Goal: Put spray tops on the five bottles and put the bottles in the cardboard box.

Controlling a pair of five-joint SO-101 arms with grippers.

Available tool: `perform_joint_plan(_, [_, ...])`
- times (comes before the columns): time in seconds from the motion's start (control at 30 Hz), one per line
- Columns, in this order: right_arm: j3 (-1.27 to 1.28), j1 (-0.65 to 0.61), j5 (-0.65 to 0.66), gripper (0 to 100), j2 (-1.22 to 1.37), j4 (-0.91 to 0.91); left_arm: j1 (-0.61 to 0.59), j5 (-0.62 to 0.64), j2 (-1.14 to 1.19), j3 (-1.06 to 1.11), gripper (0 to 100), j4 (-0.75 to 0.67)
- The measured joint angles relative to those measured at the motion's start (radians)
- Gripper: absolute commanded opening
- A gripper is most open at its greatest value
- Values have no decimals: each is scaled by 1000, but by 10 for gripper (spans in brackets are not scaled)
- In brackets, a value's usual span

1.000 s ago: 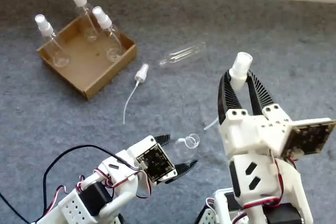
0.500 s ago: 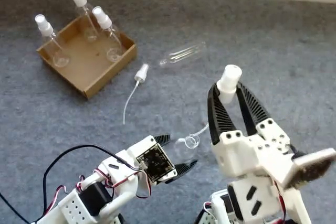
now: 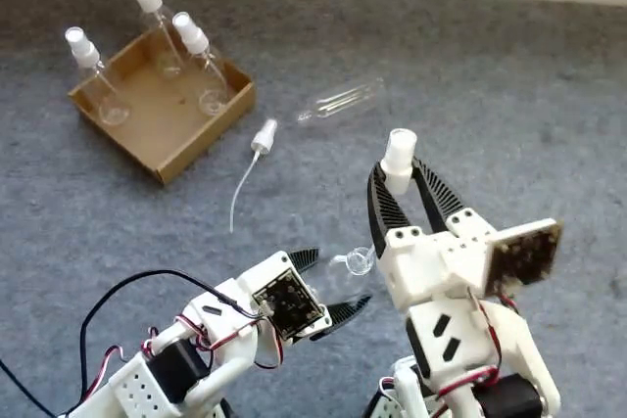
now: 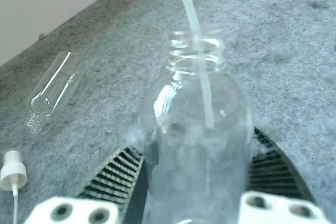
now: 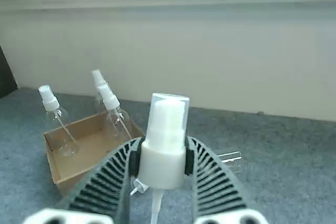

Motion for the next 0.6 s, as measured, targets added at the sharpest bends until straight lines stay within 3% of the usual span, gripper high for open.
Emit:
perform_joint_plan(0.37, [80, -149, -3, 13, 0, 0, -132, 0, 0, 0, 154, -104])
perform_joint_plan(0.6, [80, -161, 31, 14, 0, 58, -155, 0, 0, 0, 154, -143])
